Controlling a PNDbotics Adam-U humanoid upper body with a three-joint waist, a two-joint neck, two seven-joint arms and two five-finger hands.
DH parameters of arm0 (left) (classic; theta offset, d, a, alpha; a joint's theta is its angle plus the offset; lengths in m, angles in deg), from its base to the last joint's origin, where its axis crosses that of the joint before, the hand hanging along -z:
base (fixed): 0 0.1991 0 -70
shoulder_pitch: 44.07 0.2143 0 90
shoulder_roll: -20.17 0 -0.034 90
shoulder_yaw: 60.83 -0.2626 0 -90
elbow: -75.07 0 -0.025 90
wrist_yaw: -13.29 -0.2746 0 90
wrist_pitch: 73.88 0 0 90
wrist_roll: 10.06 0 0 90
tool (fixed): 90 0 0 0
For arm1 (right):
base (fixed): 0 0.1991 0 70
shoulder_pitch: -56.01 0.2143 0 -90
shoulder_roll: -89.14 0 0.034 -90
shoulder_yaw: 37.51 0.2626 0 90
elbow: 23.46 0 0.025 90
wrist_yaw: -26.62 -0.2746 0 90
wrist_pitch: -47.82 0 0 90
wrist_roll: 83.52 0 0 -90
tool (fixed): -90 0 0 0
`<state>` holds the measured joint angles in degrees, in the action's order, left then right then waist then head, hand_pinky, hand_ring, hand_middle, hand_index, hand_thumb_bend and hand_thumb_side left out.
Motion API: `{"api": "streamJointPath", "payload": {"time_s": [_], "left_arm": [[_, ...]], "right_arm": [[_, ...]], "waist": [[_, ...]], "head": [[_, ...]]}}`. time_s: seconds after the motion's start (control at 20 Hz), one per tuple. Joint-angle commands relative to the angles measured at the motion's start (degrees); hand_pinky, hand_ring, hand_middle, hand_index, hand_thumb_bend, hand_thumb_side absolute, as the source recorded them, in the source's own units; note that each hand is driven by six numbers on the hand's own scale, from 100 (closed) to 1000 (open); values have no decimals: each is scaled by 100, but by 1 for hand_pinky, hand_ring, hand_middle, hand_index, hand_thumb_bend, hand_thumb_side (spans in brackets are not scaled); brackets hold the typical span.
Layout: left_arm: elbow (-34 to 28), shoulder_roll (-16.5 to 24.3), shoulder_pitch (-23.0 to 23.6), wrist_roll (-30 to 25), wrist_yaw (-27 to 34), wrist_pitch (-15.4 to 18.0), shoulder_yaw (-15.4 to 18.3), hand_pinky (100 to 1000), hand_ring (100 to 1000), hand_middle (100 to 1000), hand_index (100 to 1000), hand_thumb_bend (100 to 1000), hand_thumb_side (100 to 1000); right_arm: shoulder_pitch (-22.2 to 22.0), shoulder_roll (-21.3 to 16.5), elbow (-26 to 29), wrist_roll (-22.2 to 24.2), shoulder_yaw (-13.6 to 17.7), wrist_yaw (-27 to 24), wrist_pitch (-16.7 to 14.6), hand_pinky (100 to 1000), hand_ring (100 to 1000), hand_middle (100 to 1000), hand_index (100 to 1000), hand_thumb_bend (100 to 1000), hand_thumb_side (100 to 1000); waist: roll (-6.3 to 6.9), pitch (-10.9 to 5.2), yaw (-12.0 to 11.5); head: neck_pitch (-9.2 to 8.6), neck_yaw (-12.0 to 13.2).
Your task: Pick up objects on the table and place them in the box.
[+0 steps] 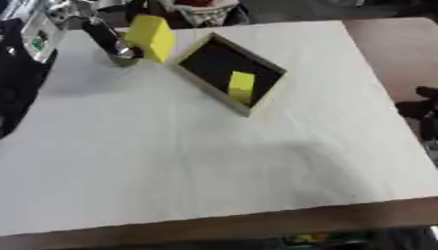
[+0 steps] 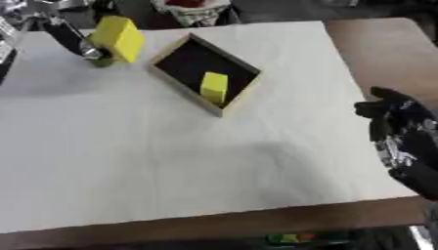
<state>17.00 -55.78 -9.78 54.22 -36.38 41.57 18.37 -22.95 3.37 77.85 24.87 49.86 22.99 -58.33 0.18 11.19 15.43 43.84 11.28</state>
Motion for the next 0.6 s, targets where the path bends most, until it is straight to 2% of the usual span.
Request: {"api": "streamJointPath", "payload": {"time_s": [0.05, 0.4, 0.6], "left_arm": [[446, -355, -291, 433, -513, -110, 108, 651, 526, 487, 659, 298, 183], [942, -893, -425, 1438, -1084, -394, 179, 657, 548, 507, 688, 319, 165], [1041, -1028, -395, 1657, -1179, -363, 108, 671, 569, 534, 712, 328, 167]], "right_arm": [[68, -42, 48, 58, -31, -56, -3, 852, 815, 636, 879, 100, 470], [128, -14, 49, 147, -104, -96, 4, 852, 815, 636, 879, 100, 470], [141, -3, 51, 161, -110, -109, 10, 852, 815, 636, 879, 100, 470]], "waist": [[-10, -70, 37], [12, -30, 169], [20, -28, 211]], "head": [[28, 36], [28, -9], [28, -17]]}}
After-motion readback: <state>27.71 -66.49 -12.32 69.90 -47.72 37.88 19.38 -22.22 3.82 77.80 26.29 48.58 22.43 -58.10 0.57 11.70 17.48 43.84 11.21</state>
